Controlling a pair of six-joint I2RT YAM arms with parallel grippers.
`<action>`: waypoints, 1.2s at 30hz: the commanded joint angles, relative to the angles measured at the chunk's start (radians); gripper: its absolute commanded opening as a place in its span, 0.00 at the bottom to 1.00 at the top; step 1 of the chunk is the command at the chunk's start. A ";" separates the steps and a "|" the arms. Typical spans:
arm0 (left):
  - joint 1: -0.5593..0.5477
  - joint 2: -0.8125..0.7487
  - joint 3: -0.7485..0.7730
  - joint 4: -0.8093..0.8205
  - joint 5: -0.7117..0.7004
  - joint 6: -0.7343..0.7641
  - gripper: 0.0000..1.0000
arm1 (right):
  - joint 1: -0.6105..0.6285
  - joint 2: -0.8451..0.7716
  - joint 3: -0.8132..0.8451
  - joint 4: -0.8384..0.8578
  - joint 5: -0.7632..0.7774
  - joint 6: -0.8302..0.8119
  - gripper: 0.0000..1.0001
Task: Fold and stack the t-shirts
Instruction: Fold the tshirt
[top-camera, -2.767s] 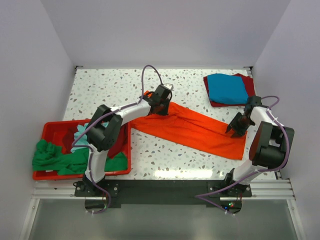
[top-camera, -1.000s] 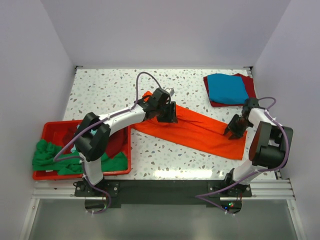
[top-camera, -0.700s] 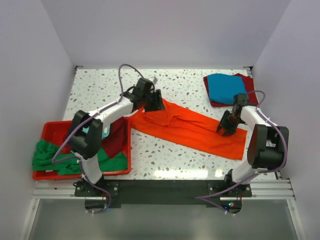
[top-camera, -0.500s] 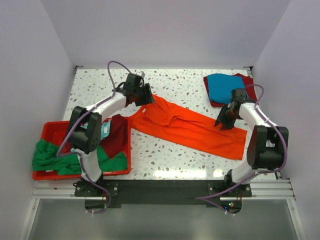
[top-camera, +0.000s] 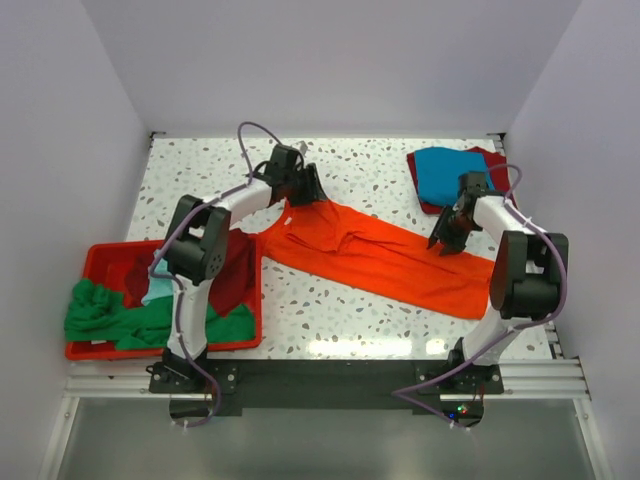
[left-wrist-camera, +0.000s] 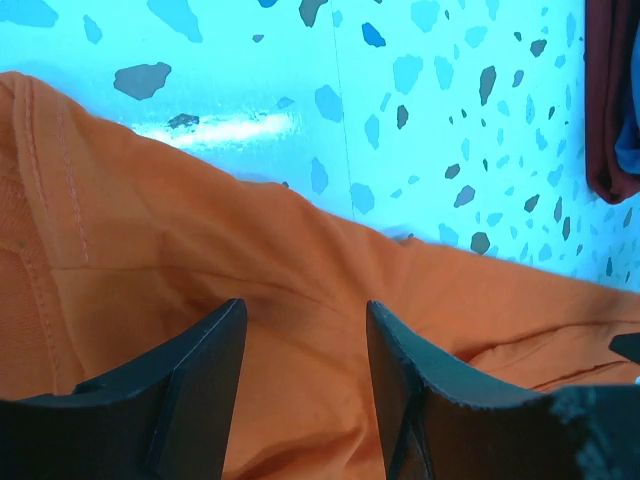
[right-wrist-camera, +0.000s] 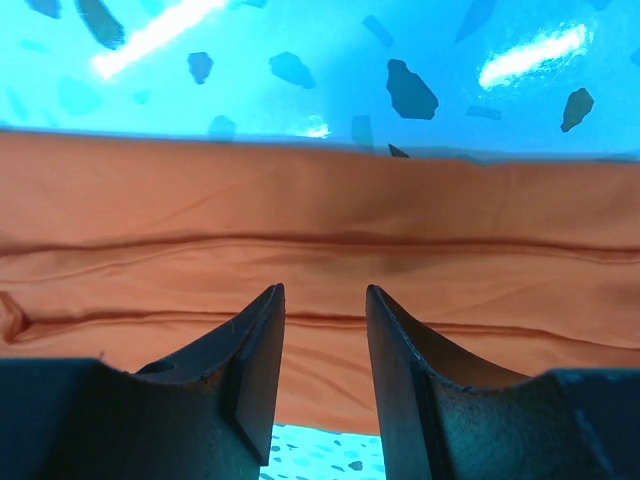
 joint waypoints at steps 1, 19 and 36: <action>0.030 0.041 0.027 0.074 0.022 -0.048 0.56 | -0.006 0.029 0.042 0.009 0.026 0.015 0.42; 0.107 0.202 0.204 0.122 0.122 -0.010 0.56 | -0.062 0.161 0.197 -0.039 0.029 0.031 0.42; 0.094 0.094 0.249 0.138 0.033 0.059 0.57 | -0.275 -0.014 0.041 -0.089 0.020 -0.023 0.42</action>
